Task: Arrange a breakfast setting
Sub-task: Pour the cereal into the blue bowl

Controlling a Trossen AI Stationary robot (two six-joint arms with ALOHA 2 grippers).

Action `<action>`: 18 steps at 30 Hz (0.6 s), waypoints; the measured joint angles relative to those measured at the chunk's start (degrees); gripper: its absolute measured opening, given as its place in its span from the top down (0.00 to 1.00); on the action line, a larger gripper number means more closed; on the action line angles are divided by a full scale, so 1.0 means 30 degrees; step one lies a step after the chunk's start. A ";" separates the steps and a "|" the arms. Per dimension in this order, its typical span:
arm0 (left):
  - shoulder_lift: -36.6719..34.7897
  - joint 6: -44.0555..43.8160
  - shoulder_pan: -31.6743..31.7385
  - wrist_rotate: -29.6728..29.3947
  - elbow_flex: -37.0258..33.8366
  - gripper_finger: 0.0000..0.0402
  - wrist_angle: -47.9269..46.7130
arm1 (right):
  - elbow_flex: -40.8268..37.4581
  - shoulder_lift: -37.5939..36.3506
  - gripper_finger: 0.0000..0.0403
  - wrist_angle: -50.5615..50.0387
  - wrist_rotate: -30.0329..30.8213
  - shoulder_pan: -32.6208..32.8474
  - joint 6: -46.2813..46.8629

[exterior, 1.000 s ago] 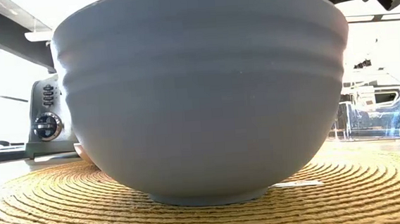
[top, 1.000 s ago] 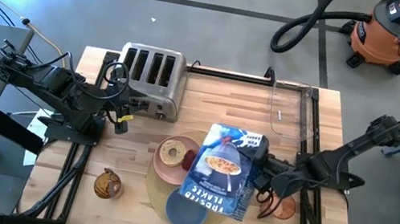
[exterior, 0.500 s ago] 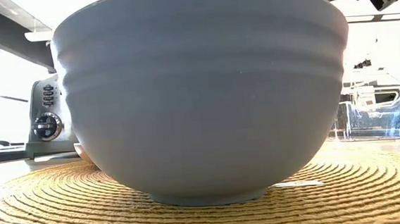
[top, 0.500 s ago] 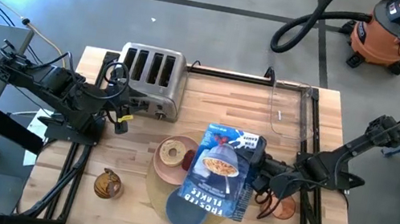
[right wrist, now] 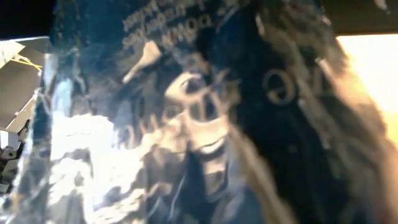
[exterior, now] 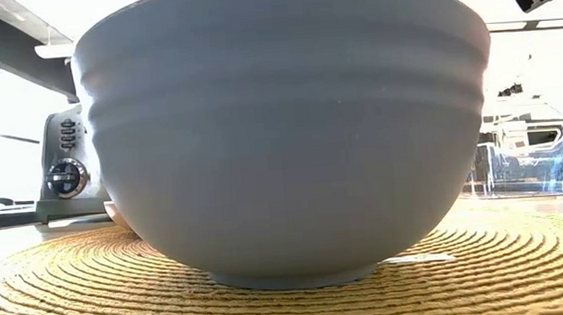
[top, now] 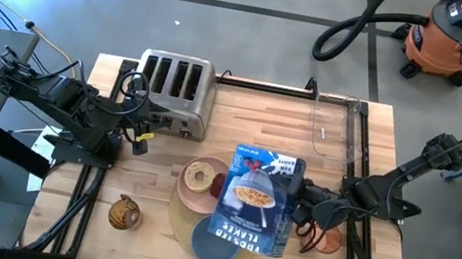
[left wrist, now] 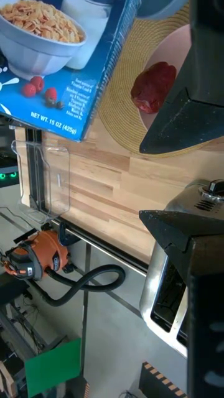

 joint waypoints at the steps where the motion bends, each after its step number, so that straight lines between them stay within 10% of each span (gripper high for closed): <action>1: 0.0007 0.0000 0.0000 -0.0004 0.0000 0.63 0.0000 | 0.0000 0.0000 0.39 -0.0006 -0.0003 0.0000 0.0000; 18: 0.0001 0.0000 0.0000 0.0004 0.0000 0.63 -0.0007 | 0.0000 0.0386 0.39 0.1877 0.0080 0.0102 -0.2993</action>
